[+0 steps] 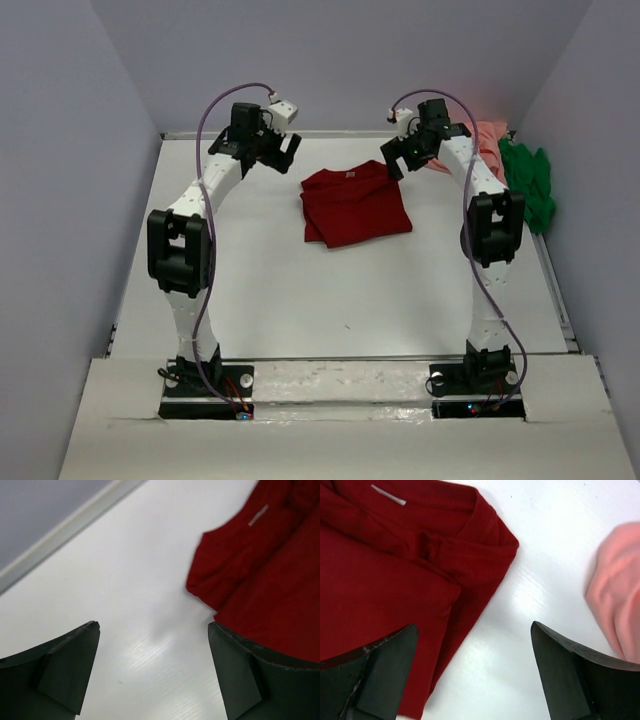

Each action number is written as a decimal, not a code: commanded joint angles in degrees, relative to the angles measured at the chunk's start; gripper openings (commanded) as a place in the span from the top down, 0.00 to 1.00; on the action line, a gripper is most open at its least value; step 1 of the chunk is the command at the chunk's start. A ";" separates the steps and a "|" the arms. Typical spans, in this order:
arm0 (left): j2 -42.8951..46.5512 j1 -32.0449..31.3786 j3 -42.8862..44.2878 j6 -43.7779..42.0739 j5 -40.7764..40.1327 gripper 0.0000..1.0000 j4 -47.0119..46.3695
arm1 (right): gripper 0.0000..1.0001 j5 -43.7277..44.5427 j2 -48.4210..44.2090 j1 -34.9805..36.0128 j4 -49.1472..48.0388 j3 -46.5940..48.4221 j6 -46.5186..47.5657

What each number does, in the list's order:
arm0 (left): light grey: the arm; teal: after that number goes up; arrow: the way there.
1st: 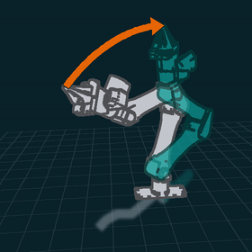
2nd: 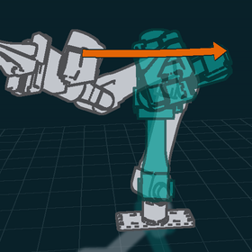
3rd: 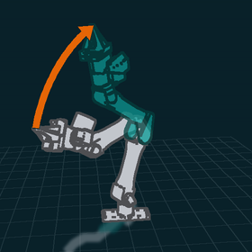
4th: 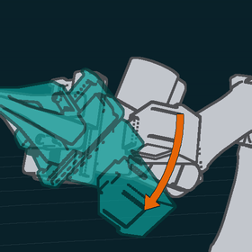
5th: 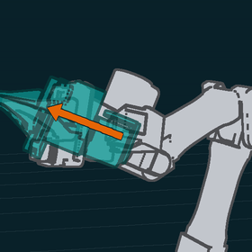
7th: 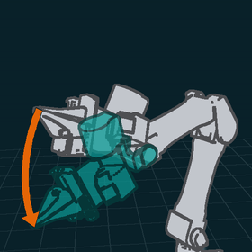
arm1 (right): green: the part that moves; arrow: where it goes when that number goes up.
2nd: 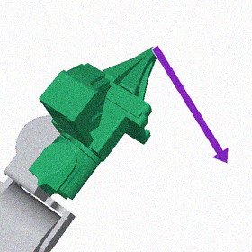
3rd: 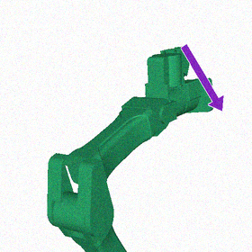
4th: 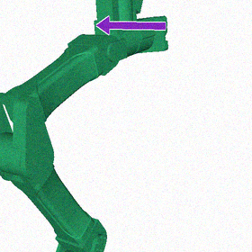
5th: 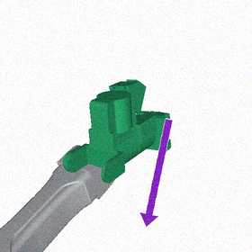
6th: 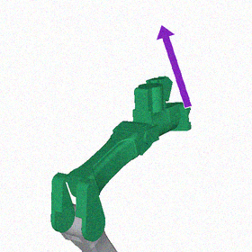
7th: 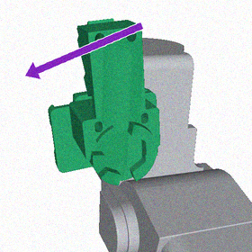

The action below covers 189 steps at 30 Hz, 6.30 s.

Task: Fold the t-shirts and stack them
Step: Fold the long partially folded tshirt into a neat square, then put the neatly folded tshirt into the corner of the board with the left arm

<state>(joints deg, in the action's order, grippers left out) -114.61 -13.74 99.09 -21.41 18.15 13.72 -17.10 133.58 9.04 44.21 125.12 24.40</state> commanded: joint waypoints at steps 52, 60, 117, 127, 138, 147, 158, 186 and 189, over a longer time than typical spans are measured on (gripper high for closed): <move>39.63 9.17 -38.27 -1.27 -8.75 0.01 -3.78 | 1.00 12.01 14.70 11.00 2.55 13.58 -0.41; 43.06 9.60 -40.46 -1.00 -7.26 0.01 -5.01 | 0.74 6.48 2.05 11.00 3.61 6.83 1.43; 49.92 11.80 -49.26 -0.92 1.98 0.01 -8.79 | 1.00 8.14 1.52 32.62 19.60 0.65 0.56; 50.10 13.03 -50.22 4.44 3.29 0.01 -11.60 | 0.47 14.81 -18.25 33.14 14.07 -15.39 2.58; 52.29 17.16 -51.54 5.94 3.56 0.01 -12.66 | 0.24 22.81 -21.52 33.76 5.63 -31.16 8.20; 53.17 19.89 -52.42 6.82 3.64 0.01 -13.01 | 0.24 28.00 -17.22 35.87 -0.34 -32.57 11.89; 52.99 20.33 -52.86 6.38 5.22 0.01 -13.10 | 0.23 31.34 -13.18 38.77 -5.35 -33.27 14.09; 51.59 20.68 -52.07 6.29 6.46 0.01 -12.75 | 0.99 34.33 -7.80 39.30 -6.51 -28.18 14.45; 49.49 20.68 -50.75 6.47 7.42 0.01 -11.87 | 1.00 33.37 -9.12 39.30 -6.15 -28.18 13.31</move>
<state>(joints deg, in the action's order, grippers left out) -63.59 6.50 46.52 -15.29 23.77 2.70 18.33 125.56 47.77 36.60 95.53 39.75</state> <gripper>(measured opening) 0.989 0.052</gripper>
